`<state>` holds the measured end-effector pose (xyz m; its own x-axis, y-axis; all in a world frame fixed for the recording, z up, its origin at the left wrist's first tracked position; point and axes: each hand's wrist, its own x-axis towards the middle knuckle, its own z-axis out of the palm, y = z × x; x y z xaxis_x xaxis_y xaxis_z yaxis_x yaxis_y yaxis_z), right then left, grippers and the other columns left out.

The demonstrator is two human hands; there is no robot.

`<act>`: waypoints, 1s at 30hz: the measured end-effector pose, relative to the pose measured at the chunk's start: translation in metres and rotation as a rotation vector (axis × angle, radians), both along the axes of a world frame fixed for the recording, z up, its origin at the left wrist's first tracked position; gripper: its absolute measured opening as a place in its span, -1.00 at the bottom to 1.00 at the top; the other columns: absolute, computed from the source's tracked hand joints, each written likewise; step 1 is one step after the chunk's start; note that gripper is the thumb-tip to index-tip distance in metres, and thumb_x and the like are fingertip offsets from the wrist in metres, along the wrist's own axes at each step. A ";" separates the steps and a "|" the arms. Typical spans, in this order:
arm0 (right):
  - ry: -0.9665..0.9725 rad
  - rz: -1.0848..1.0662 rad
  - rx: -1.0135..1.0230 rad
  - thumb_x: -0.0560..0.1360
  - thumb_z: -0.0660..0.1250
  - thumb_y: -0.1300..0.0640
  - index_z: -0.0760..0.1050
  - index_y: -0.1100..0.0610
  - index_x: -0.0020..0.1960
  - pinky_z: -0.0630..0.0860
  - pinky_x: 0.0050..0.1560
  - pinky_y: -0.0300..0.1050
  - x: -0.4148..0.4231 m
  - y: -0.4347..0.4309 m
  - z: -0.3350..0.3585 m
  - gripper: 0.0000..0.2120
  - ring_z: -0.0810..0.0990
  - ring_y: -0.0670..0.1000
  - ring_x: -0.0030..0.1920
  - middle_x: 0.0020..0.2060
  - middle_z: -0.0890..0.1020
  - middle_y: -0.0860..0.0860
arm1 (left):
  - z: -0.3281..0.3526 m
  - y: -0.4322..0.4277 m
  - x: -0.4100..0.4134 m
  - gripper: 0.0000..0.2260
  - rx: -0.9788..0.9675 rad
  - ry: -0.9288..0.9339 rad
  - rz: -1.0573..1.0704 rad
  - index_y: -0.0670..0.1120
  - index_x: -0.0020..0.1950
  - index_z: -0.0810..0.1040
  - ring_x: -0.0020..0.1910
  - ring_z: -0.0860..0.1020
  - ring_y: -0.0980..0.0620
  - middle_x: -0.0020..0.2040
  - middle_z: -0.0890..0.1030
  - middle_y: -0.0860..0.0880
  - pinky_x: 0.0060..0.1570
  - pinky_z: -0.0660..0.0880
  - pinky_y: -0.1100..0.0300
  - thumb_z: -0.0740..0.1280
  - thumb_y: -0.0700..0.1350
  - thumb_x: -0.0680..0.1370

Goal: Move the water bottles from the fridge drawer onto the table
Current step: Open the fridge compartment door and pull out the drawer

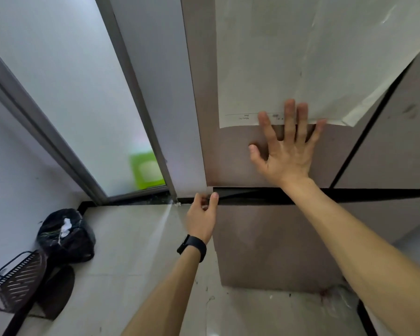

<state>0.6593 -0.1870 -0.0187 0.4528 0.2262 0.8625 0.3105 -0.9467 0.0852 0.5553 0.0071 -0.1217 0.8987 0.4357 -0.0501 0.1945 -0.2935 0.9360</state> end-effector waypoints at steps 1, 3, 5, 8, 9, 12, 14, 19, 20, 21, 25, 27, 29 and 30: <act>0.036 0.008 -0.003 0.58 0.15 -0.29 -0.20 -0.17 0.62 -0.38 0.45 0.33 -0.004 0.000 0.004 -0.22 -0.40 0.09 0.57 0.61 -0.30 0.06 | 0.006 0.003 -0.002 -0.71 0.054 0.028 -0.029 -0.03 -0.05 0.52 -0.09 0.57 0.05 -0.11 0.62 0.04 -0.14 0.44 0.20 0.29 0.19 0.61; 0.056 0.044 0.027 0.58 0.19 -0.26 -0.04 -0.11 0.64 -0.30 0.48 0.37 -0.015 -0.001 0.009 -0.26 -0.29 0.14 0.60 0.59 -0.08 0.18 | 0.020 0.011 -0.007 -0.68 0.253 0.100 -0.126 0.01 -0.15 0.44 -0.17 0.54 0.00 -0.19 0.57 0.05 -0.24 0.38 0.15 0.23 0.23 0.62; 0.036 0.087 0.139 0.55 0.25 -0.22 0.16 -0.02 0.60 -0.14 0.53 0.37 -0.036 -0.009 0.001 -0.30 -0.01 0.23 0.61 0.55 0.09 0.22 | 0.030 0.017 -0.018 -0.61 0.549 0.185 -0.220 0.03 -0.21 0.39 -0.23 0.51 -0.01 -0.27 0.53 0.08 -0.33 0.30 0.16 0.11 0.29 0.62; 0.138 0.150 0.308 0.53 0.27 -0.11 0.48 0.07 0.33 0.30 0.32 0.17 -0.082 -0.033 -0.033 -0.56 0.45 0.14 0.31 0.28 0.45 0.08 | 0.039 0.016 -0.032 -0.62 0.912 0.052 -0.236 0.06 -0.10 0.50 0.03 0.53 -0.06 -0.05 0.60 0.02 -0.11 0.48 0.08 0.05 0.27 0.61; 0.236 0.149 0.324 0.53 0.27 -0.10 0.56 0.06 0.20 0.35 0.21 0.10 -0.097 -0.043 -0.045 -0.66 0.51 0.12 0.18 0.15 0.52 0.02 | 0.044 0.011 -0.032 -0.67 0.989 -0.065 -0.233 0.03 0.02 0.53 0.17 0.51 -0.09 0.11 0.60 -0.03 0.06 0.50 0.02 0.11 0.22 0.60; 0.665 -0.076 0.256 0.51 0.15 -0.23 0.63 -0.08 0.09 0.32 0.26 0.12 -0.117 -0.068 -0.070 -0.62 0.46 0.07 0.24 0.12 0.58 -0.07 | 0.064 -0.014 -0.015 -0.58 1.153 -0.411 -0.338 -0.06 0.36 0.48 0.50 0.28 -0.15 0.50 0.37 -0.14 0.45 0.27 -0.14 0.27 0.10 0.56; 0.916 -0.203 0.215 0.53 0.06 -0.37 0.54 -0.22 0.25 0.12 0.44 0.21 -0.122 -0.084 -0.075 -0.54 0.24 -0.01 0.47 0.35 0.48 -0.13 | 0.078 -0.038 0.003 -0.48 1.240 -0.544 -0.448 -0.04 0.49 0.36 0.59 0.13 -0.14 0.60 0.20 -0.11 0.51 0.08 -0.19 0.24 0.09 0.56; 1.028 -0.150 0.194 0.49 -0.10 -0.46 0.46 -0.30 0.28 -0.08 0.48 0.32 -0.146 -0.104 -0.068 -0.44 0.12 -0.12 0.53 0.39 0.39 -0.26 | 0.076 -0.091 0.027 -0.41 1.370 -0.454 -0.674 0.10 0.63 0.14 0.62 -0.19 -0.19 0.66 -0.10 -0.03 0.53 -0.03 -0.33 0.17 0.13 0.61; 1.028 -0.141 0.207 0.51 -0.07 -0.43 0.48 -0.29 0.26 -0.05 0.48 0.32 -0.150 -0.104 -0.065 -0.48 0.15 -0.12 0.51 0.36 0.41 -0.26 | 0.070 -0.095 0.029 -0.39 1.389 -0.410 -0.667 0.13 0.64 0.06 0.60 -0.29 -0.19 0.65 -0.20 -0.02 0.52 -0.11 -0.35 0.15 0.16 0.62; 1.025 -0.147 0.233 0.54 -0.03 -0.39 0.51 -0.27 0.22 0.00 0.48 0.31 -0.157 -0.110 -0.062 -0.53 0.19 -0.12 0.49 0.33 0.43 -0.25 | 0.064 -0.103 0.030 -0.37 1.397 -0.386 -0.651 0.15 0.65 -0.03 0.57 -0.37 -0.20 0.64 -0.28 -0.01 0.50 -0.18 -0.37 0.14 0.18 0.63; 0.981 -0.157 0.331 0.57 0.14 -0.27 0.60 -0.18 0.11 0.29 0.38 0.14 -0.193 -0.135 -0.063 -0.67 0.30 -0.12 0.40 0.22 0.51 -0.24 | 0.051 -0.131 0.023 -0.28 1.309 -0.346 -0.592 0.15 0.64 -0.23 0.53 -0.45 -0.25 0.60 -0.41 -0.08 0.44 -0.29 -0.37 0.15 0.19 0.62; 0.955 -0.159 0.369 0.55 0.20 -0.23 0.62 -0.16 0.05 0.38 0.34 0.10 -0.213 -0.149 -0.066 -0.72 0.34 -0.14 0.35 0.17 0.53 -0.24 | 0.049 -0.147 0.019 -0.26 1.275 -0.369 -0.622 0.13 0.64 -0.22 0.53 -0.44 -0.23 0.59 -0.42 -0.11 0.46 -0.28 -0.35 0.17 0.18 0.61; 0.919 -0.195 0.401 0.55 0.26 -0.16 0.61 -0.12 0.08 0.44 0.32 0.09 -0.231 -0.165 -0.069 -0.78 0.34 -0.13 0.34 0.18 0.51 -0.20 | 0.050 -0.165 0.015 -0.26 1.325 -0.444 -0.728 0.12 0.64 -0.21 0.54 -0.44 -0.16 0.60 -0.39 -0.07 0.48 -0.27 -0.35 0.19 0.15 0.61; 0.907 -0.229 0.412 0.55 0.29 -0.14 0.59 -0.10 0.17 0.44 0.32 0.11 -0.239 -0.175 -0.070 -0.75 0.32 -0.10 0.37 0.25 0.48 -0.16 | 0.051 -0.175 0.014 -0.26 1.352 -0.485 -0.779 0.13 0.65 -0.19 0.54 -0.44 -0.14 0.60 -0.37 -0.05 0.47 -0.29 -0.33 0.20 0.13 0.60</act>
<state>0.4205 -0.3625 -0.0887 0.9690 -0.1845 0.1643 -0.0959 -0.8939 -0.4380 0.5691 -0.1683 -0.0705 0.7264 -0.6155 0.3056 -0.6038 -0.7840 -0.1438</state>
